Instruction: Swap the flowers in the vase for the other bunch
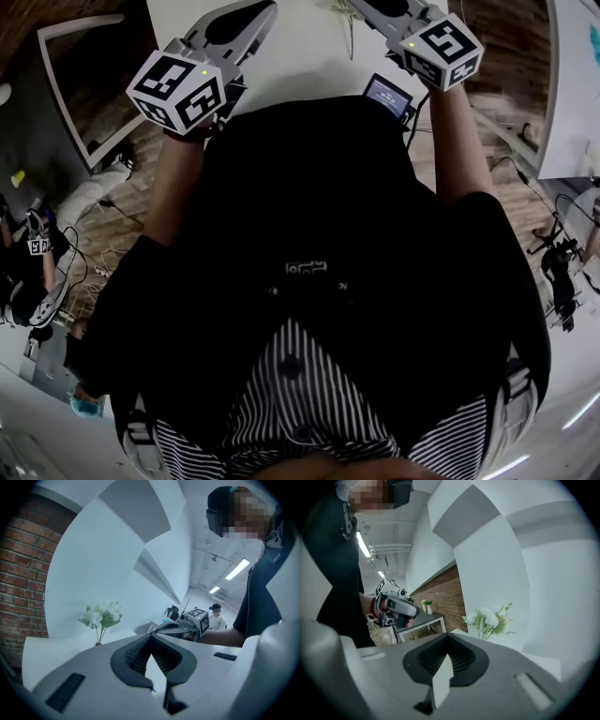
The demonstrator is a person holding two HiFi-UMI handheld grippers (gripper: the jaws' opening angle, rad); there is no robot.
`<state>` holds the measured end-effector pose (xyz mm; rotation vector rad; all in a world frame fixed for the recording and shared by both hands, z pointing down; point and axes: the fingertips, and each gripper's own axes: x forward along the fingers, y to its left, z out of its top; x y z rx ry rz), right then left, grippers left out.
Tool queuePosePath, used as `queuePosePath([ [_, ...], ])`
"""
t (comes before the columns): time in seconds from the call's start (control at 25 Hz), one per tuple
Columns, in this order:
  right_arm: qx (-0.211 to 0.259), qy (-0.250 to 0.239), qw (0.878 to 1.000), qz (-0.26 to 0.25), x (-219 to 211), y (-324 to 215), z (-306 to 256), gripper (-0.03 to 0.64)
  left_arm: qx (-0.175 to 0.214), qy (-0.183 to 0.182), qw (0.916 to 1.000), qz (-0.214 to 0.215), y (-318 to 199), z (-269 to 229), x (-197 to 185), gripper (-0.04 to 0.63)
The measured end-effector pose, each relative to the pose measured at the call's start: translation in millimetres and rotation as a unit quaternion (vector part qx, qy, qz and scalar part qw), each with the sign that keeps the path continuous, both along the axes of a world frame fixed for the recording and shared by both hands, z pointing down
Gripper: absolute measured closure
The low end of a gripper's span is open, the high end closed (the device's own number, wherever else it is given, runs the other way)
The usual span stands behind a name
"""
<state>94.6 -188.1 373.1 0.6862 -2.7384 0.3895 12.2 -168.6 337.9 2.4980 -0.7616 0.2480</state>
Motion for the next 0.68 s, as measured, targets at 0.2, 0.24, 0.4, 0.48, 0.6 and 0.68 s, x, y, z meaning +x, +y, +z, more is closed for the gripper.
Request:
queuePosePath([
  [0.2,0.012,0.001,1.000,-0.009,-10.1,1.6,-6.8,0.615,0.001,-0.001,1.0000,-0.005,-0.9,-0.8,-1.1,0.588],
  [0.24,0.015,-0.001,1.000,-0.010,-11.9,1.7,-10.3,0.615,0.003,0.000,1.0000,-0.005,-1.3,-2.8,-0.3,0.588],
  [0.4,0.026,-0.007,0.999,-0.019,-20.7,0.2,-26.3,0.615,0.011,-0.001,0.9999,-0.004,-0.1,-11.8,-0.8,0.588],
  [0.48,0.029,-0.006,0.999,-0.024,-22.9,-0.4,-31.0,0.615,0.012,-0.003,0.9999,-0.004,0.5,-12.8,-0.8,0.588],
  [0.6,0.030,-0.005,0.999,-0.028,-22.8,-1.7,-32.4,0.615,0.012,-0.005,0.9999,-0.007,-0.7,-10.9,0.0,0.589],
  [0.68,0.031,-0.006,0.999,-0.029,-22.0,-2.9,-32.2,0.615,0.012,-0.005,0.9999,-0.008,-1.8,-9.3,1.0,0.588],
])
